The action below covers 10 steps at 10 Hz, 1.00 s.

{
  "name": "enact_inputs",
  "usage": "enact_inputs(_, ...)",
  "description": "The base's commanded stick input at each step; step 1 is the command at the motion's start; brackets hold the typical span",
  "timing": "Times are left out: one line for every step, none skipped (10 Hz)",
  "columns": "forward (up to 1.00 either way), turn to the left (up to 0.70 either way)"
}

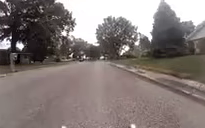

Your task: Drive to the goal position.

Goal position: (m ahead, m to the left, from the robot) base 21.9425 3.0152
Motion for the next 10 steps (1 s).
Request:
enact_inputs(0.5,0.0)
enact_inputs(0.5,0.0)
enact_inputs(0.5,0.0)
enact_inputs(0.5,0.0)
enact_inputs(0.5,0.0)
enact_inputs(0.5,0.0)
enact_inputs(0.5,0.0)
enact_inputs(0.5,-0.29)
enact_inputs(0.5,-0.5)
enact_inputs(0.5,-0.37)
